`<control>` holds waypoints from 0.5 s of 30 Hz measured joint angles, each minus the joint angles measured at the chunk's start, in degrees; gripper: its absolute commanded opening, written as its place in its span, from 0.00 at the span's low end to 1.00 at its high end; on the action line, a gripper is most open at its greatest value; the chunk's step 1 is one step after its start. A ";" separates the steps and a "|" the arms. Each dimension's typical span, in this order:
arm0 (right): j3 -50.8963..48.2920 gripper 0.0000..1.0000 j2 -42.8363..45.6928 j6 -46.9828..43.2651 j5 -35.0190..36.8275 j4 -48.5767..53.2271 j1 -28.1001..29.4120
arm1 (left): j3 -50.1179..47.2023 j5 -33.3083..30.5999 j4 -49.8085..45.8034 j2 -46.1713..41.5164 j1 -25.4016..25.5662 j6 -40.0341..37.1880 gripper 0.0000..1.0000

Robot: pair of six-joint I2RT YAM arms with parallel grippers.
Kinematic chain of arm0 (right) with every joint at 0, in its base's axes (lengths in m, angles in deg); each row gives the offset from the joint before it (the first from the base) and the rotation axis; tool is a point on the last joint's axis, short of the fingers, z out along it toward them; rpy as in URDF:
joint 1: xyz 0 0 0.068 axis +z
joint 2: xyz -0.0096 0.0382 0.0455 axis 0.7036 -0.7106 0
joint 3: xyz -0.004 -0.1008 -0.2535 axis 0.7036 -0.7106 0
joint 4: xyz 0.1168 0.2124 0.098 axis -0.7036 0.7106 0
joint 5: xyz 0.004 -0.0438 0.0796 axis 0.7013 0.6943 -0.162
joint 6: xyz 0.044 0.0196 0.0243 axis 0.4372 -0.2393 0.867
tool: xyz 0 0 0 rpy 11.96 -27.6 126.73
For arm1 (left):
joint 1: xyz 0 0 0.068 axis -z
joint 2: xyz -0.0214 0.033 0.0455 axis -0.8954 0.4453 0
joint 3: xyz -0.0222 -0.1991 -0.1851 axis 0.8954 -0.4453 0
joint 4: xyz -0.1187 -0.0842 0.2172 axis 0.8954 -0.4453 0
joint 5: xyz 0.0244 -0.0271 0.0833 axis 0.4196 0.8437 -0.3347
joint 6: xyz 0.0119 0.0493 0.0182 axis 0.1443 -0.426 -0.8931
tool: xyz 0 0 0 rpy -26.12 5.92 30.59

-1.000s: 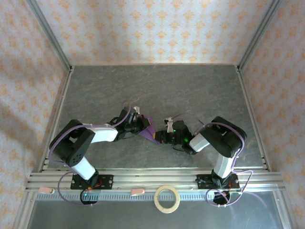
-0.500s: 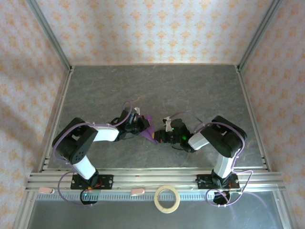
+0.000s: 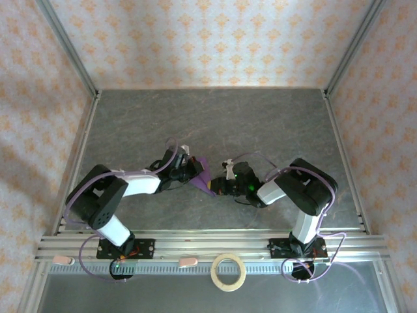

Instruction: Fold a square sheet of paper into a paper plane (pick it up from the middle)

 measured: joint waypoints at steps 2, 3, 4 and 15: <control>0.00 0.00 0.00 0.02 0.00 0.00 0.00 | 0.00 -0.22 -0.09 -0.98 0.00 0.17 0.00; 0.00 0.00 0.00 0.09 0.00 0.00 0.00 | 0.00 -0.22 -0.07 -1.11 0.00 0.37 0.00; 0.00 0.00 0.00 0.24 0.00 0.00 0.00 | -0.02 -0.20 -0.07 -1.11 0.00 0.59 0.00; 0.00 0.00 0.00 0.68 0.02 -0.02 0.00 | -0.31 1.62 0.85 3.65 0.00 1.05 0.00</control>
